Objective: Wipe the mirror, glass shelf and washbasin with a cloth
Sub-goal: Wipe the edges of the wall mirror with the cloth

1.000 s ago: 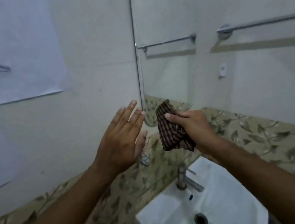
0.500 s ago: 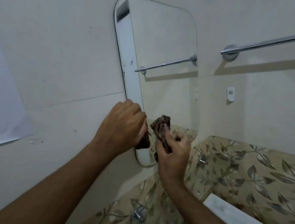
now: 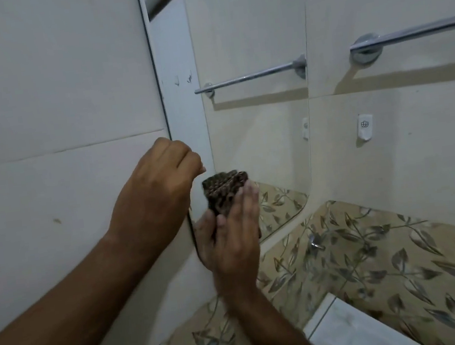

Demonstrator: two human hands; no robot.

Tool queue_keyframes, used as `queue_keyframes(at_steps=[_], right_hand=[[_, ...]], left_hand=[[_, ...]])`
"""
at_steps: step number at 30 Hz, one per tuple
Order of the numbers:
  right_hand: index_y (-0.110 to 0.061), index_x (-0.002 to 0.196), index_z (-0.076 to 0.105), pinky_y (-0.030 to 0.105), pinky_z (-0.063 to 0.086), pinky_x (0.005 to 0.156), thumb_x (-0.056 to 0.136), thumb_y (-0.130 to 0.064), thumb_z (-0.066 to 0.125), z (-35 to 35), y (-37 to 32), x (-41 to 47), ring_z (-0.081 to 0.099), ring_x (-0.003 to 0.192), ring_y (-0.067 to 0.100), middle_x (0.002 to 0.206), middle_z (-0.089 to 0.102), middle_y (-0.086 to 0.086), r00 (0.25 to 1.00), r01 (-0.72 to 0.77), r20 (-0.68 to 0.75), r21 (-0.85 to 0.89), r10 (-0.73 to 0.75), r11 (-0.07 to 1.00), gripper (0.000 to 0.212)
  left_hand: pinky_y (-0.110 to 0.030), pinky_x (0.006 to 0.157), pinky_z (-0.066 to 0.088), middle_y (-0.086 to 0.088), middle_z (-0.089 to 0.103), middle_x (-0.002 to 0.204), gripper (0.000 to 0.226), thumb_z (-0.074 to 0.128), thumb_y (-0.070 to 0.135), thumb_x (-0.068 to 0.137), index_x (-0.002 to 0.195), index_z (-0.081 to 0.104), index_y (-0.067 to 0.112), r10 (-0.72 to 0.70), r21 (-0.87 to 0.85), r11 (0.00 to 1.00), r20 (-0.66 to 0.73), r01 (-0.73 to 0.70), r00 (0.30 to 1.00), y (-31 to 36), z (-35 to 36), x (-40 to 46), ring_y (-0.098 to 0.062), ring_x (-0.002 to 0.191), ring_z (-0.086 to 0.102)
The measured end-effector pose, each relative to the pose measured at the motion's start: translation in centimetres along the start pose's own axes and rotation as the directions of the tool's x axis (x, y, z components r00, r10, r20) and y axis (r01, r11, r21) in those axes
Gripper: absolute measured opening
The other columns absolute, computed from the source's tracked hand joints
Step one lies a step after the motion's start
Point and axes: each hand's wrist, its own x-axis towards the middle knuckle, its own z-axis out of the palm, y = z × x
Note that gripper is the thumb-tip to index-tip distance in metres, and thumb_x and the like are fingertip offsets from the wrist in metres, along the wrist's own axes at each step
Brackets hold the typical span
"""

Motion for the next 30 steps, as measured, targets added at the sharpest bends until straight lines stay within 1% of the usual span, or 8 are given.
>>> queue_keyframes(at_steps=[4,9,15,17,21,24,26,30], right_hand=[[-0.014,0.156,0.018,0.045,0.033,0.119,0.107,-0.031,0.032,0.1,5.4,3.8,0.018,0.153,0.02,0.165,0.021,0.007,0.981,-0.185,-0.067,-0.018,0.183,0.983,0.054],[-0.016,0.157,0.024,0.021,0.023,0.114,0.108,-0.032,0.032,-0.8,12.7,8.4,0.024,0.15,0.016,0.164,0.024,0.003,0.9,-0.431,-0.1,-0.044,0.425,0.901,0.052],[-0.014,0.155,0.031,0.031,0.027,0.116,0.108,-0.028,0.034,-2.4,16.4,9.9,0.031,0.147,0.023,0.162,0.03,0.006,0.76,-0.648,-0.032,0.026,0.649,0.761,0.049],[-0.016,0.156,0.028,0.03,0.027,0.116,0.108,-0.027,0.034,-2.4,14.3,8.5,0.027,0.149,0.023,0.164,0.025,0.005,0.778,-0.628,-0.012,0.019,0.629,0.778,0.049],[-0.024,0.157,0.019,0.026,0.026,0.116,0.106,-0.036,0.031,-2.0,6.9,4.5,0.019,0.152,0.015,0.166,0.016,-0.003,0.885,-0.465,0.029,0.077,0.464,0.882,0.053],[-0.028,0.156,0.012,0.041,0.024,0.123,0.107,-0.035,0.032,-1.8,1.4,2.9,0.009,0.154,0.014,0.167,0.01,-0.006,0.949,-0.31,0.104,0.172,0.296,0.935,0.054],[-0.019,0.157,0.014,0.045,0.021,0.123,0.108,-0.027,0.033,-1.7,-1.6,2.1,0.007,0.154,0.02,0.167,0.011,0.003,0.982,-0.157,0.132,0.198,0.132,0.968,0.053],[-0.008,0.157,0.019,0.054,0.026,0.12,0.109,-0.021,0.029,-1.9,-4.8,0.8,0.005,0.154,0.026,0.167,0.011,0.008,0.973,0.019,0.221,0.205,-0.066,0.978,0.051]], left_hand=[[-0.041,0.07,0.044,-0.015,0.059,0.086,0.009,0.059,0.004,0.094,0.087,0.063,0.0,0.002,-0.01,1.0,0.004,-0.002,1.0,-0.1,0.2,-0.1,-0.03,0.083,0.051],[-0.041,0.07,0.043,-0.014,0.06,0.087,0.009,0.057,0.003,0.093,0.087,0.063,0.002,-0.007,-0.04,0.999,0.014,0.008,1.0,-0.2,0.3,0.0,-0.029,0.083,0.051],[-0.042,0.069,0.043,-0.013,0.059,0.086,0.011,0.056,0.004,0.094,0.085,0.062,0.002,-0.009,-0.054,0.998,0.002,0.009,1.0,-0.3,0.2,0.1,-0.028,0.081,0.049],[-0.042,0.068,0.043,-0.013,0.059,0.085,0.009,0.06,0.005,0.093,0.084,0.062,0.003,-0.017,-0.068,0.998,0.001,0.017,1.0,-0.3,0.1,0.2,-0.027,0.081,0.049],[-0.04,0.068,0.045,-0.014,0.06,0.085,0.007,0.064,0.007,0.09,0.086,0.061,0.003,-0.001,-0.079,0.997,0.004,0.002,1.0,-0.3,-0.1,0.3,-0.027,0.08,0.049],[-0.044,0.068,0.043,-0.013,0.057,0.087,0.006,0.059,0.001,0.092,0.087,0.059,0.004,0.004,-0.08,0.997,0.018,-0.003,1.0,-0.6,-0.4,0.4,-0.027,0.08,0.045],[-0.044,0.07,0.042,-0.012,0.057,0.089,0.013,0.056,-0.008,0.089,0.09,0.06,0.005,0.024,-0.071,0.997,0.044,-0.021,0.999,-0.7,-0.7,0.4,-0.028,0.081,0.046],[-0.042,0.07,0.046,-0.012,0.059,0.094,0.018,0.06,-0.009,0.083,0.096,0.062,0.004,0.028,-0.066,0.998,0.077,-0.023,0.997,-0.8,-1.3,0.6,-0.028,0.084,0.049]])
